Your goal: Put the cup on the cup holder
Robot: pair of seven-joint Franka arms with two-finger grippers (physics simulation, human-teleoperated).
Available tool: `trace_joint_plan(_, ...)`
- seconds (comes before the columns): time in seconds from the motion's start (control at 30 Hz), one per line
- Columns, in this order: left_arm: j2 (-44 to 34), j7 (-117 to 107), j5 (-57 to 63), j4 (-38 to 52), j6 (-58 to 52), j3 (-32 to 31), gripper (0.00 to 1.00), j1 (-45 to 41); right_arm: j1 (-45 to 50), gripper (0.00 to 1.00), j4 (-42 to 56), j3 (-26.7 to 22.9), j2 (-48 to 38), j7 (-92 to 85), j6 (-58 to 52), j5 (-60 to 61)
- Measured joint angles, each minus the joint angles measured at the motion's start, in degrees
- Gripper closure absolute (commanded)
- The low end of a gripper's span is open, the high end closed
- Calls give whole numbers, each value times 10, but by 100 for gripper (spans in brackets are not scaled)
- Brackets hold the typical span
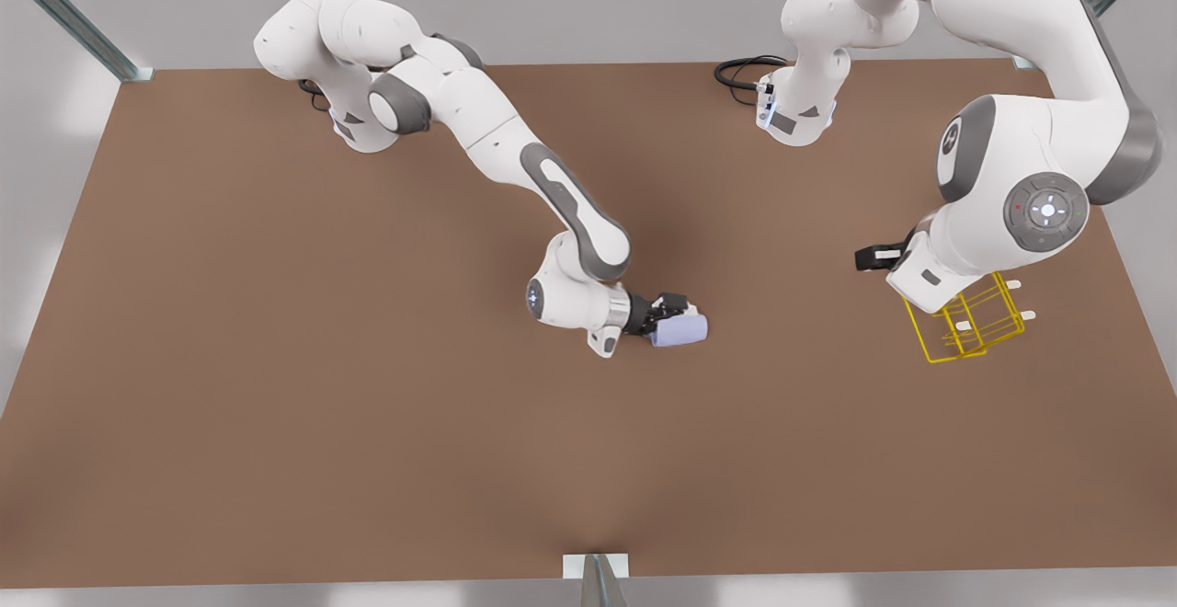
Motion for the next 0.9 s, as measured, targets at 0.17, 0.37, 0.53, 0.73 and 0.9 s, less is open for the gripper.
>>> trace_joint_plan(0.17, -1, -1, -1, 0, 0, 0, 0, -3, -1, 0, -62, 0, -31, -1, -2, -6)
trace_joint_plan(0.37, 3, -2, -13, 1, 0, -7, 0, -27, -24, 0, -149, 0, -97, -8, -21, -22)
trace_joint_plan(0.53, 104, -69, -29, 7, 33, -16, 0, -134, -183, 0, -169, -83, -195, -11, -213, -241)
trace_joint_plan(0.73, 118, -320, -69, -221, 305, -31, 0, -180, -306, 0, -204, 7, -530, 24, -453, -779)
trace_joint_plan(0.9, 91, -535, -78, -295, 504, -4, 0, -185, -348, 0, -313, 18, -617, 78, -499, -903)
